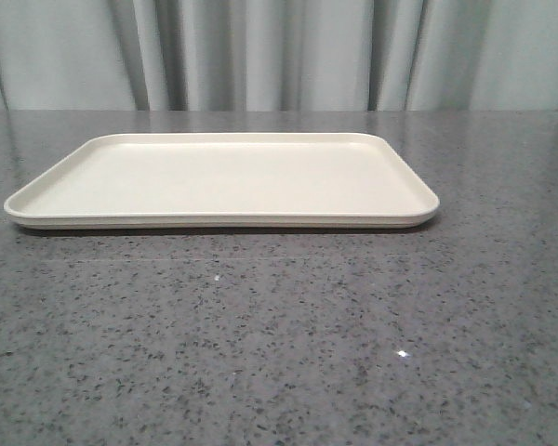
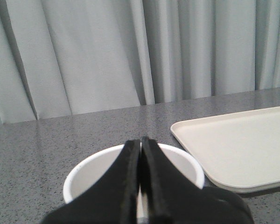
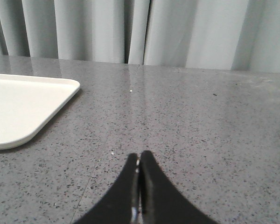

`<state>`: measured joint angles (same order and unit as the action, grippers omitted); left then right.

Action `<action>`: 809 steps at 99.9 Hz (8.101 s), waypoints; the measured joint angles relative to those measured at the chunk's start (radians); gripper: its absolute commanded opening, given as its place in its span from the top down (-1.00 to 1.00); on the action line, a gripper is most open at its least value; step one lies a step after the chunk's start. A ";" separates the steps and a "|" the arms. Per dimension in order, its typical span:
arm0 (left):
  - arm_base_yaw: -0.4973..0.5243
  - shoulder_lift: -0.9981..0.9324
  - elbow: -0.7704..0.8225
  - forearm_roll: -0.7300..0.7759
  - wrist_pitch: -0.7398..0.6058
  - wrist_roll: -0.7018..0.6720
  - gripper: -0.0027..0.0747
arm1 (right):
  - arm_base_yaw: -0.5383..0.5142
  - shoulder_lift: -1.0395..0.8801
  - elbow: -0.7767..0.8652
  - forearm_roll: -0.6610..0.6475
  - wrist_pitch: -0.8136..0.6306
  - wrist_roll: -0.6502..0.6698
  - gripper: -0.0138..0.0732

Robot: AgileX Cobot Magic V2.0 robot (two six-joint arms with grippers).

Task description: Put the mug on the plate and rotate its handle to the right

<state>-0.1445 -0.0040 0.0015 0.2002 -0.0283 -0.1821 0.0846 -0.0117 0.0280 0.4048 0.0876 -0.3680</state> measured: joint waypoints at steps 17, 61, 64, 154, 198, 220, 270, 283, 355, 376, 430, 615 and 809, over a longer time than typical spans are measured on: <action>0.000 0.000 0.000 0.000 0.000 0.000 0.98 | 0.000 0.000 0.000 0.000 0.000 0.000 0.96; 0.000 0.000 0.000 0.000 0.000 0.000 0.98 | 0.000 0.000 0.000 0.000 0.000 0.000 0.96; 0.000 0.000 0.000 0.000 0.000 0.000 0.98 | 0.000 0.000 0.000 0.000 0.000 0.000 0.96; 0.000 0.000 0.000 0.000 0.000 0.000 0.98 | 0.000 0.000 0.000 0.000 0.000 0.000 0.96; 0.000 0.000 0.000 0.000 -0.004 0.000 0.98 | 0.000 0.000 0.000 0.000 0.000 0.000 0.96; 0.000 0.000 0.000 0.000 -0.007 0.000 0.98 | 0.000 0.000 0.000 0.000 0.000 0.000 0.96; 0.000 0.000 0.000 0.000 -0.013 0.000 0.98 | 0.000 0.000 0.000 0.000 0.000 0.000 0.96; 0.000 0.000 0.000 0.000 -0.014 0.000 0.98 | 0.000 0.000 0.000 0.000 0.000 0.000 0.96; 0.000 0.081 -0.361 -0.304 -0.037 0.000 0.98 | 0.000 0.163 -0.395 0.083 -0.070 0.000 0.96; 0.000 0.272 -0.642 -0.236 0.106 0.000 0.98 | 0.000 0.350 -0.620 0.064 -0.006 -0.025 0.96; 0.000 0.719 -1.224 0.024 0.669 0.003 0.97 | 0.000 0.610 -1.048 0.028 0.209 -0.104 0.07; 0.000 1.079 -1.383 0.078 1.303 0.086 -0.10 | 0.000 0.807 -1.187 0.010 0.373 -0.108 -0.14; 0.002 1.093 -0.994 -0.008 1.159 0.131 0.98 | 0.000 0.847 -1.187 0.008 0.402 -0.108 -0.12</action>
<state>-0.1422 1.0891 -0.9922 0.1920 1.1305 -0.0507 0.0846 0.8358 -1.1585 0.4130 0.4891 -0.4763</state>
